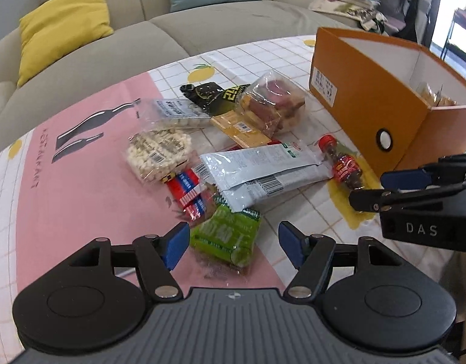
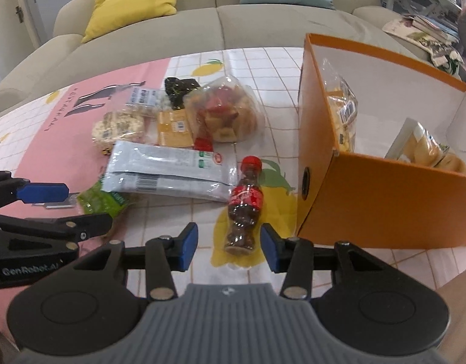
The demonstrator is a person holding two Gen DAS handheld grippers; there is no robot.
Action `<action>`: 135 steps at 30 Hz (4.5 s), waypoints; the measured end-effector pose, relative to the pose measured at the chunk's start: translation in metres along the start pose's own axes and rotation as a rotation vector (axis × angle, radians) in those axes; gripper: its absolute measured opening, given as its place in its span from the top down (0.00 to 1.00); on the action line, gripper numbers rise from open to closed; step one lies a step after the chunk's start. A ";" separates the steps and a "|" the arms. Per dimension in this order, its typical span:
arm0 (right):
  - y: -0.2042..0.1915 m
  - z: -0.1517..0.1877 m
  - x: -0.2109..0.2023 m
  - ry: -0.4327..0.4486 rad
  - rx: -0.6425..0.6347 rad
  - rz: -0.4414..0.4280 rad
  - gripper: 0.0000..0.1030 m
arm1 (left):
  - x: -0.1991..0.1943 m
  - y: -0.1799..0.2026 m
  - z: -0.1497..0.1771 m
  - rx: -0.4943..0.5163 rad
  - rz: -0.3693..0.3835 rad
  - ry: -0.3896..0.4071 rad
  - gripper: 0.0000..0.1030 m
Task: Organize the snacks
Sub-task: 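Move the right tool to the red-capped cola bottle and grasp it, then grasp the green raisin packet with the left tool while the right tool lifts the bottle, then carry both items over the orange box and release the raisin packet from the left tool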
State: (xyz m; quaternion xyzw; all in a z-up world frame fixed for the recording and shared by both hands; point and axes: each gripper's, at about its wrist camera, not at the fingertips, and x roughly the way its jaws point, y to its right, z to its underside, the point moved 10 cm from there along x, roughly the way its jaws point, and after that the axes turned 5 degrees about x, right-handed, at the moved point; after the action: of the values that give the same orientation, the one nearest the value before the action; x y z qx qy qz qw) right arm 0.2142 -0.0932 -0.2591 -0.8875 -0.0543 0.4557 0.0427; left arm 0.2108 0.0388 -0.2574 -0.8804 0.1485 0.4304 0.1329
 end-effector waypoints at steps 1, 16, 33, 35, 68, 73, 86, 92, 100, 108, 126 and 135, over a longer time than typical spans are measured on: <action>0.001 0.000 0.002 0.002 -0.002 0.005 0.60 | 0.004 0.001 0.000 0.010 0.000 -0.001 0.24; 0.005 -0.004 0.031 0.016 -0.005 0.022 0.65 | 0.032 0.004 0.001 0.112 -0.080 -0.029 0.38; 0.003 0.008 0.028 -0.031 -0.077 0.056 0.74 | 0.005 0.013 0.026 -0.057 -0.065 -0.128 0.61; 0.004 0.011 0.026 -0.051 -0.071 0.054 0.74 | 0.002 0.014 0.030 -0.082 -0.067 -0.160 0.61; 0.020 0.007 -0.073 -0.140 0.182 -0.215 0.76 | -0.083 0.012 0.003 -0.477 0.107 -0.162 0.62; 0.041 -0.018 -0.110 -0.098 0.184 -0.251 0.76 | -0.103 0.034 -0.038 -0.429 0.163 -0.120 0.62; 0.149 -0.106 -0.157 -0.007 0.266 -0.180 0.76 | -0.102 0.092 -0.167 -0.289 0.322 -0.058 0.62; 0.198 -0.118 -0.146 -0.058 0.349 -0.159 0.76 | -0.068 0.124 -0.197 -0.223 0.362 -0.108 0.62; 0.196 -0.105 -0.098 -0.194 0.397 -0.202 0.76 | -0.017 0.153 -0.194 -0.144 0.347 -0.222 0.62; 0.203 -0.095 -0.048 -0.287 0.420 -0.176 0.76 | 0.015 0.164 -0.196 -0.125 0.340 -0.279 0.62; 0.237 -0.104 -0.038 -0.258 0.382 -0.123 0.76 | 0.069 0.201 -0.180 0.140 0.268 -0.427 0.61; 0.214 -0.090 -0.022 -0.346 0.352 -0.197 0.76 | 0.073 0.196 -0.168 0.172 0.230 -0.480 0.53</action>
State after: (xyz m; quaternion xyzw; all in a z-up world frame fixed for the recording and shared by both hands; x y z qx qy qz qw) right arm 0.2864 -0.3101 -0.2159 -0.7659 -0.0668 0.5965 0.2305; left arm 0.3007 -0.2133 -0.2370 -0.7158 0.2479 0.6248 0.1890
